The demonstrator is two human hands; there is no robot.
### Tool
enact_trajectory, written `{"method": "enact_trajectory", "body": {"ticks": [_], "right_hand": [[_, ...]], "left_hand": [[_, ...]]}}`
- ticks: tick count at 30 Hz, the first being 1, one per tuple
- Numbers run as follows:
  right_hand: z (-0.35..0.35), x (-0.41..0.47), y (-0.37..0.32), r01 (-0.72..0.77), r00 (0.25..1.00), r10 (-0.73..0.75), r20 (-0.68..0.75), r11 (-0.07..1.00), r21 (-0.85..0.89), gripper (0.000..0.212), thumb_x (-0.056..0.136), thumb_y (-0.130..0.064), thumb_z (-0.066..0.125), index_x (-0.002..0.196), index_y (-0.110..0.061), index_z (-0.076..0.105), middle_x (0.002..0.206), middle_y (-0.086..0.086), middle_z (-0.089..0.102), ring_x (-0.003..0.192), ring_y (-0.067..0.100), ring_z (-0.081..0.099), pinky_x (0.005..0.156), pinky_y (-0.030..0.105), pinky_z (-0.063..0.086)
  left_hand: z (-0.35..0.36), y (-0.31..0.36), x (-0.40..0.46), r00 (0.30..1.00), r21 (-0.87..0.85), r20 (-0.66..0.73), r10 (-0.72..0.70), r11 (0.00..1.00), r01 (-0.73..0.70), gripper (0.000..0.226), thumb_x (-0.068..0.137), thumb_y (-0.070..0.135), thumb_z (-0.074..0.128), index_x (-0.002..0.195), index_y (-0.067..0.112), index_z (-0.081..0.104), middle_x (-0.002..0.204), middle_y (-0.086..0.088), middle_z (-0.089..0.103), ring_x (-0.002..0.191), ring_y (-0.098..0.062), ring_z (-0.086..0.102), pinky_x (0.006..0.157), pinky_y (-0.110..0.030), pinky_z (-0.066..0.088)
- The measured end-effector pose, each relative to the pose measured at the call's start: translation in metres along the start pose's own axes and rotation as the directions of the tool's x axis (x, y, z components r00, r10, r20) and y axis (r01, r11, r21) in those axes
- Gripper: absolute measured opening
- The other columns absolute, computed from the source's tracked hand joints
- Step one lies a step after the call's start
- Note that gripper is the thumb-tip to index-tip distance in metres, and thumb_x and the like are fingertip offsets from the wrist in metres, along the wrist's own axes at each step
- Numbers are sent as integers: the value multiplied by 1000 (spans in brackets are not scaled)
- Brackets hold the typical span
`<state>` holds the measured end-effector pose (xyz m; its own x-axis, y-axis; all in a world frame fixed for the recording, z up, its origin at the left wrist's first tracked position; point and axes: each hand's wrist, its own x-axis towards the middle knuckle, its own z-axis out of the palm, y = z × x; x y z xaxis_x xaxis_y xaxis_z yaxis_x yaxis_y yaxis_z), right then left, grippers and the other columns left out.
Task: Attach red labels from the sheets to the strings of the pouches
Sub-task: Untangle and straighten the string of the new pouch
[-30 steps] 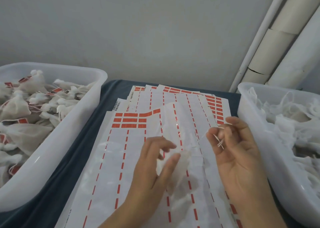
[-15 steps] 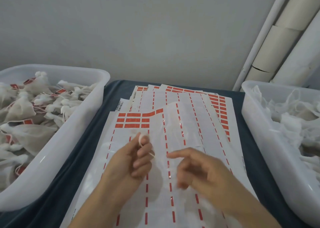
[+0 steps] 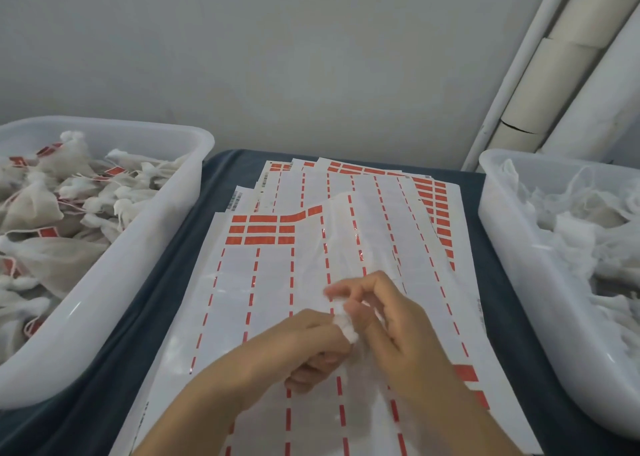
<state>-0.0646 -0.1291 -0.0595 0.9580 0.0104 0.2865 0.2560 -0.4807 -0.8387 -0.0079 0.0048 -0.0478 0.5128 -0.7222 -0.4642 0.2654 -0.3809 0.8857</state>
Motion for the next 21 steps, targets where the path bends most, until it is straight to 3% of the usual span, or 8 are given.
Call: {"method": "enact_trajectory", "body": {"ticks": [2, 5, 8, 12, 15, 19, 21], "right_hand": [[4, 1, 1, -48, 999, 49, -23, 997, 60, 19, 88, -40, 41, 90, -25, 52, 95, -24, 63, 94, -4, 60, 77, 6, 44], [3, 3, 4, -104, 983, 106, -150, 994, 25, 16, 79, -46, 42, 84, -32, 49, 91, -27, 58, 89, -8, 57, 71, 3, 44], [-2, 5, 7, -131, 965, 144, -221, 989, 74, 18, 75, -47, 48, 83, -32, 53, 84, -22, 61, 86, -6, 58, 69, 5, 45], [-4, 9, 4, -166, 964, 206, -169, 960, 226, 29, 68, -45, 57, 93, -30, 53, 82, -23, 61, 79, 0, 64, 63, 10, 50], [-8, 10, 2, -200, 959, 247, -141, 938, 283, 45, 64, -45, 61, 103, -27, 48, 87, -20, 57, 75, 12, 67, 62, 18, 55], [-11, 7, 1, -226, 956, 263, -130, 943, 245, 30, 64, -46, 59, 86, -25, 64, 80, -13, 66, 78, 2, 64, 64, 10, 50], [-12, 7, 1, -245, 954, 276, -122, 944, 220, 29, 65, -45, 58, 83, -24, 68, 80, -11, 68, 78, -1, 63, 64, 7, 48]], "left_hand": [[3, -2, -9, 995, 17, -42, 94, 995, -94, 40, 91, 25, 50, 52, 19, 43, 52, -3, 34, 44, -14, 29, 45, -24, 24], [10, 2, -13, 962, 112, -68, 264, 960, -256, 51, 94, 22, 49, 45, 36, 55, 42, 17, 45, 37, 2, 41, 42, -11, 32], [11, 3, -16, 911, 139, -169, 376, 924, -355, 31, 87, 23, 51, 59, 36, 48, 43, 23, 48, 38, 5, 45, 43, -6, 34], [13, 0, -17, 881, 119, -162, 445, 895, -430, 28, 84, 28, 51, 60, 41, 55, 49, 26, 52, 42, 7, 47, 46, -5, 37], [14, -2, -16, 856, 141, -168, 489, 871, -470, 27, 78, 37, 51, 60, 55, 59, 52, 28, 53, 45, 8, 49, 48, -5, 39], [12, -7, -13, 833, 169, -189, 521, 853, -495, 8, 70, 56, 52, 69, 54, 60, 58, 28, 55, 50, 8, 51, 52, -6, 41], [11, -11, -10, 819, 191, -209, 534, 844, -502, 14, 68, 59, 52, 74, 50, 61, 60, 25, 56, 51, 7, 51, 54, -8, 43]]}}
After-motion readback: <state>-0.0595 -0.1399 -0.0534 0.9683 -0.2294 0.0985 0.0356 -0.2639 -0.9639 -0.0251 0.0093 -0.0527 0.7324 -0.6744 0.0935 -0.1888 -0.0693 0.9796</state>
